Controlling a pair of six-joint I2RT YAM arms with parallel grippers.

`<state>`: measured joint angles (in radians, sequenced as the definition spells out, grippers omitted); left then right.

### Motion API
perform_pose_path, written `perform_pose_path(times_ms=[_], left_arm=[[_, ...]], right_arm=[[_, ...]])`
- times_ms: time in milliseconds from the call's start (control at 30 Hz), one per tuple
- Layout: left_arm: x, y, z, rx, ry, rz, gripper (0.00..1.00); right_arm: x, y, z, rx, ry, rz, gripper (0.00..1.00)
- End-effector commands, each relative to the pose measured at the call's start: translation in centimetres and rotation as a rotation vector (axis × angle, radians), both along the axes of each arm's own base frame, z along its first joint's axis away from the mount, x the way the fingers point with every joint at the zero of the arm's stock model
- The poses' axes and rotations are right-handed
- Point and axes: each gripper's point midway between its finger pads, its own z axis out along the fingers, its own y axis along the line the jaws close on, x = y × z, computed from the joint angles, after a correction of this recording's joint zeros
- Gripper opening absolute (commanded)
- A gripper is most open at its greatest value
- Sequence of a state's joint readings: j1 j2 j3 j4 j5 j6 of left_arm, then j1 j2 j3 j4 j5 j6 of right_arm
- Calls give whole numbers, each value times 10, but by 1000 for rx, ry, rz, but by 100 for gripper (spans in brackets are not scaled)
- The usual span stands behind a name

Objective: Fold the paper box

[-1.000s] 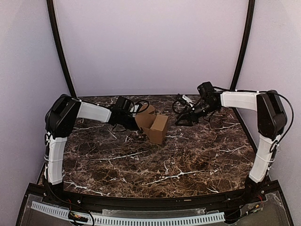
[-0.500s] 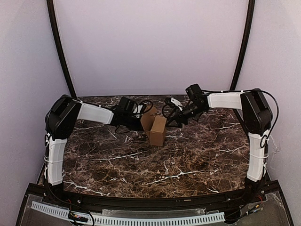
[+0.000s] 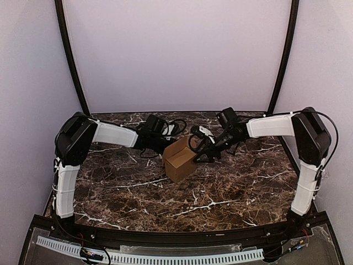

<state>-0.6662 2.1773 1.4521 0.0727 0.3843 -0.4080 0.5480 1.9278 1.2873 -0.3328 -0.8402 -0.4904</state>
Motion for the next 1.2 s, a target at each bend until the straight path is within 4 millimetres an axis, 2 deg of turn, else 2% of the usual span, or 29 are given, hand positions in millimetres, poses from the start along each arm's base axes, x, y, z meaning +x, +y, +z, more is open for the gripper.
perform_pose_path(times_ms=[0, 167, 533, 633, 733, 833, 933, 1033, 1167], left_arm=[[-19, -15, 31, -38, -38, -44, 34], [-21, -18, 27, -47, -55, -46, 34], [-20, -18, 21, -35, -60, -51, 33], [-20, -17, 21, -25, -59, -52, 33], [-19, -17, 22, -18, -62, -51, 34], [-18, -17, 22, -17, -67, -48, 33], [-17, -17, 23, -12, -68, -48, 33], [-16, -17, 25, -9, -72, -50, 33], [-16, -17, 27, -2, -72, -52, 33]], right_arm=[[-18, 0, 12, 30, 7, -27, 57], [-28, -4, 12, 19, 35, -43, 57], [-21, -13, 10, -54, -29, -73, 59], [-27, -17, 17, -62, -36, -43, 60], [-28, -19, 37, -64, -77, -37, 61], [-17, -17, 61, -48, -119, -74, 61], [-1, -10, 71, -45, -114, -124, 60], [10, -4, 71, -48, -85, -152, 56], [14, 2, 67, -50, -35, -156, 51]])
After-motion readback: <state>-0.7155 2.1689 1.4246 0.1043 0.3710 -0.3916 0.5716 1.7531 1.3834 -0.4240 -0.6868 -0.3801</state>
